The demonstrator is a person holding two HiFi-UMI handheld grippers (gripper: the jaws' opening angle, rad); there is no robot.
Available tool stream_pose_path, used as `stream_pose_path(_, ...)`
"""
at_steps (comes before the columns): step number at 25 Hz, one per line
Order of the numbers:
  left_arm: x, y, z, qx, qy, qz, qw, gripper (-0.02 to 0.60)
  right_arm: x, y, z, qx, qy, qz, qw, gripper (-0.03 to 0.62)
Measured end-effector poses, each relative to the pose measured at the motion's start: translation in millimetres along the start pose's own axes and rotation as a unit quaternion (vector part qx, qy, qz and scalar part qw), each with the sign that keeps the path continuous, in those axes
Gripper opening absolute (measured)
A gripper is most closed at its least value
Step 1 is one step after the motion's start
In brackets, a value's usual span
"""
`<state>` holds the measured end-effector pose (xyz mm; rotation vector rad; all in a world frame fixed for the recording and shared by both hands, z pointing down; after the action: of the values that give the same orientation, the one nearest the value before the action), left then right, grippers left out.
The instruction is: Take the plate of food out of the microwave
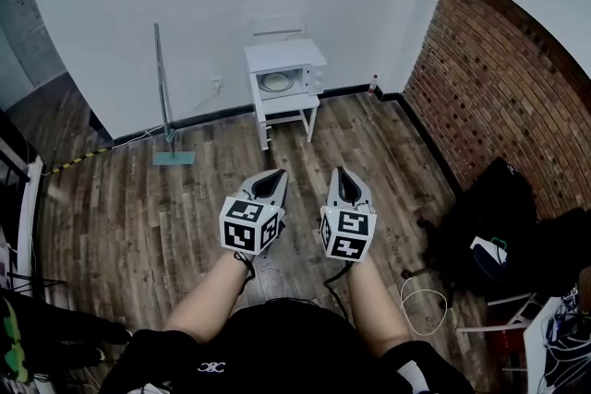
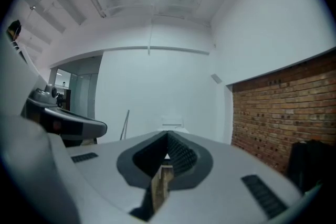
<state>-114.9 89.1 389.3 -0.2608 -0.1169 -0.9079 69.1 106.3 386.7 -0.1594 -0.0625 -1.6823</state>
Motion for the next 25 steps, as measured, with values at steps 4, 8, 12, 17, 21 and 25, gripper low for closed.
stream_pose_path(4,13,21,0,0.009,-0.003,-0.009,0.9999,0.0,-3,23,3,-0.003,-0.001,-0.009,1.0,0.012)
stream_pose_path(8,26,51,3,0.029,-0.008,-0.022,0.9993,0.0,-15,53,9,-0.013,-0.006,-0.021,1.0,0.012)
stream_pose_path(12,39,77,9,0.025,-0.009,-0.037,0.999,0.0,-26,82,19,-0.021,-0.018,-0.037,0.999,0.012)
stream_pose_path(17,55,95,12,0.024,-0.019,-0.038,0.9988,0.0,-29,109,27,-0.015,-0.027,-0.035,0.999,0.012)
stream_pose_path(21,68,96,13,0.023,-0.023,-0.038,0.9987,0.0,-22,121,32,-0.011,-0.033,-0.031,0.999,0.012)
stream_pose_path(25,85,84,10,0.025,-0.024,-0.033,0.9988,0.0,-3,124,33,-0.009,-0.035,-0.026,0.999,0.012)
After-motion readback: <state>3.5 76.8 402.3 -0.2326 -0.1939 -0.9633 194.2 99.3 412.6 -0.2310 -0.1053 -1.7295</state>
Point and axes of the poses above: the fingertips, and each gripper's own axes: x forward along the fingers, y to its right, z out of its underside, the point moved 9 cm from there along -x, backward along the fingers, and after that the axes turned 2 degrees about z, right-handed, at the moved point
